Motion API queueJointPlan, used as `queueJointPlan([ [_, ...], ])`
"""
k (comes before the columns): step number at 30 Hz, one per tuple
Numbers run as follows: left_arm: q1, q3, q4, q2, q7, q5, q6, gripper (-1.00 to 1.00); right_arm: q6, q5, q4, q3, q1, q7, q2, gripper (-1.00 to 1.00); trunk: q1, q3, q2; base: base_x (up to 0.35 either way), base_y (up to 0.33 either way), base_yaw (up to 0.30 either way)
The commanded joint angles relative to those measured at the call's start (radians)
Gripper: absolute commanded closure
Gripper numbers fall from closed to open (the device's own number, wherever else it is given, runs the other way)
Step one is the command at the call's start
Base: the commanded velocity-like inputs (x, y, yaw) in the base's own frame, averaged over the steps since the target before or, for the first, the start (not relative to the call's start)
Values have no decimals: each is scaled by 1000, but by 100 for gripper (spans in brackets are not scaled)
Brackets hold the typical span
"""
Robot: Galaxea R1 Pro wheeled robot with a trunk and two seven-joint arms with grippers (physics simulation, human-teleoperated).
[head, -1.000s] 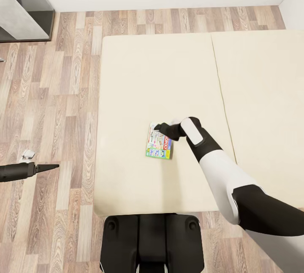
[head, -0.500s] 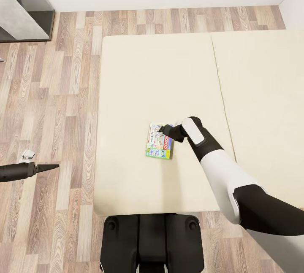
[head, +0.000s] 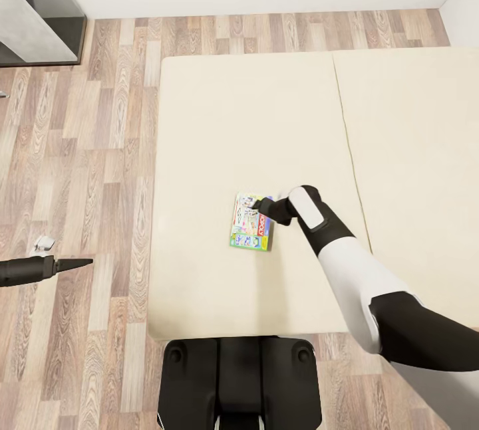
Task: Put all the toys in the child's room - the three board games (two on the bed and one on the table), the two jigsaw puzzles on the table, and the tennis ball on the table - inside the toy box on the table in the child's room.
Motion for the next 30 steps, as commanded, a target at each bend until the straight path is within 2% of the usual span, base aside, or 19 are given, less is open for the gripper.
queueJointPlan([
  [1,-1,4,-1,-1,-8,-10,11,-100,0,-11,-1,3,0,-4,-4,-100,1,-1,-2,0,0,0],
  [4,-1,4,-1,-1,-8,-10,11,-100,-1,-10,-1,3,2,39,-17,-100,1,-1,-2,0,0,0],
  [7,-1,4,-1,-1,-8,-10,11,-100,-6,-9,-1,3,4,129,-43,-100,1,-1,-2,0,0,0],
  [9,-1,4,-1,-1,-8,-10,11,-100,-7,-9,-1,3,4,153,-56,-100,1,-1,-2,0,0,0],
  [16,-1,4,-1,-1,-8,-10,11,-100,-9,-8,-1,5,5,175,-68,-100,1,-1,-2,0,0,0],
  [30,-1,3,-1,-2,-8,-9,11,-100,-29,-6,-1,8,6,176,-65,-100,1,-1,-2,0,0,0],
])
